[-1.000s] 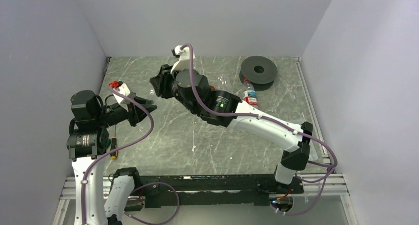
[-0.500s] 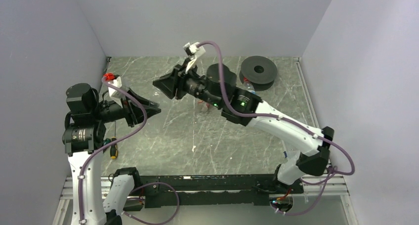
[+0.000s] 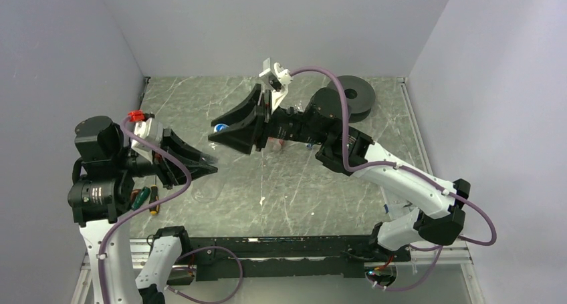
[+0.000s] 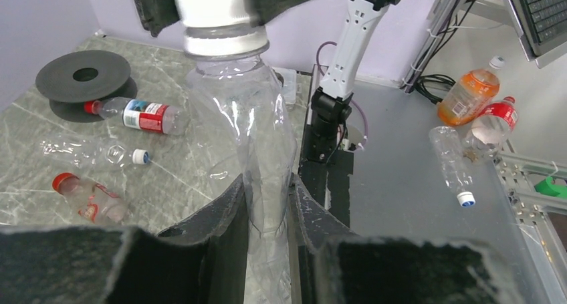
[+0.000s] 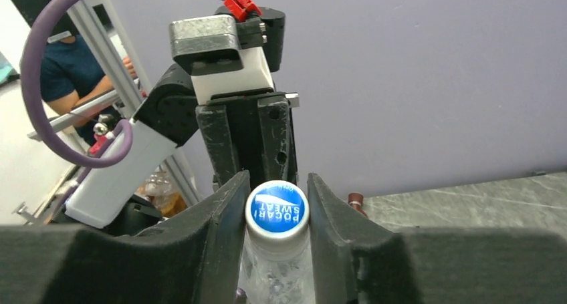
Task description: Unscrew the bottle caps
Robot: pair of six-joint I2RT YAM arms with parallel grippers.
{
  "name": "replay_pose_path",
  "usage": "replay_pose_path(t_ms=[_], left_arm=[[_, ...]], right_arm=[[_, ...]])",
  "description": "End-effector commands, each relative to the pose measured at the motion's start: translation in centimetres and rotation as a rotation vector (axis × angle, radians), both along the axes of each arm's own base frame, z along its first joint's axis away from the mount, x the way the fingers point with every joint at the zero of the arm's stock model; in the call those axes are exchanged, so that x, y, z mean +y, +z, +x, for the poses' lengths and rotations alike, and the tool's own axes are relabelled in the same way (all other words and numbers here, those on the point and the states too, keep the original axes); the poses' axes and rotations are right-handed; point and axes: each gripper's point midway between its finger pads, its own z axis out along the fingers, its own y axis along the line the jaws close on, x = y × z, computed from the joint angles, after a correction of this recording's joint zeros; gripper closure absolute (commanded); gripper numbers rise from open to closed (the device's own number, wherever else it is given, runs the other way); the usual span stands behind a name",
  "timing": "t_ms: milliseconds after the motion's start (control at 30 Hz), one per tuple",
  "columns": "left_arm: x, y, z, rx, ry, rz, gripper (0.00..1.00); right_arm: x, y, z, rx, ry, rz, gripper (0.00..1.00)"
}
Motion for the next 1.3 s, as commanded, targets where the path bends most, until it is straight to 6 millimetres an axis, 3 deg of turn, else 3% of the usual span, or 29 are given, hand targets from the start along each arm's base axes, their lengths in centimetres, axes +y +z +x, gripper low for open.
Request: replay_pose_path(t_ms=[0,33,100,233,333,467,667,900,1167,1267], left_arm=[[0.0,-0.4,0.2,-0.047,-0.023,0.002,1.00],[0.1,-0.8,0.8,-0.065,0.013,0.022,1.00],[0.7,-1.8,2.8,-0.109,0.117,0.073,1.00],[2.7,-4.0,6.6,-0.223,0.331,0.181,1.00],[3.9,-4.8,8.2,-0.274,0.433,0.221,1.00],[4.3,-4.9,8.9,-0.288,0.466,0.223,1.00],[4.3,-4.8,9.2,-0.262,0.468,0.221,1.00],[4.1,-4.9,8.7,-0.259,0.451,0.213,1.00],[3.7,-5.2,8.3,-0.243,0.421,0.206,1.00],[3.6,-5.3,8.2,-0.236,0.411,0.200,1.00]], right_arm=[[0.2,-0.3,0.3,0.038,-0.043,-0.021,0.40],[-0.3,-0.1,1.9,0.072,-0.143,-0.014,0.25],[-1.4,0.0,4.6,0.144,-0.312,0.004,0.05],[-2.7,-0.9,8.0,0.274,-0.566,-0.022,0.01],[-2.3,-2.4,9.2,0.323,-0.681,-0.080,0.08],[-0.1,-3.8,9.5,0.327,-0.714,-0.151,0.17],[1.7,-4.1,9.1,0.319,-0.690,-0.167,0.29],[1.8,-3.7,9.4,0.321,-0.699,-0.139,0.47],[1.9,-3.2,9.4,0.305,-0.695,-0.126,0.50],[2.1,-3.4,9.4,0.303,-0.690,-0.131,0.59]])
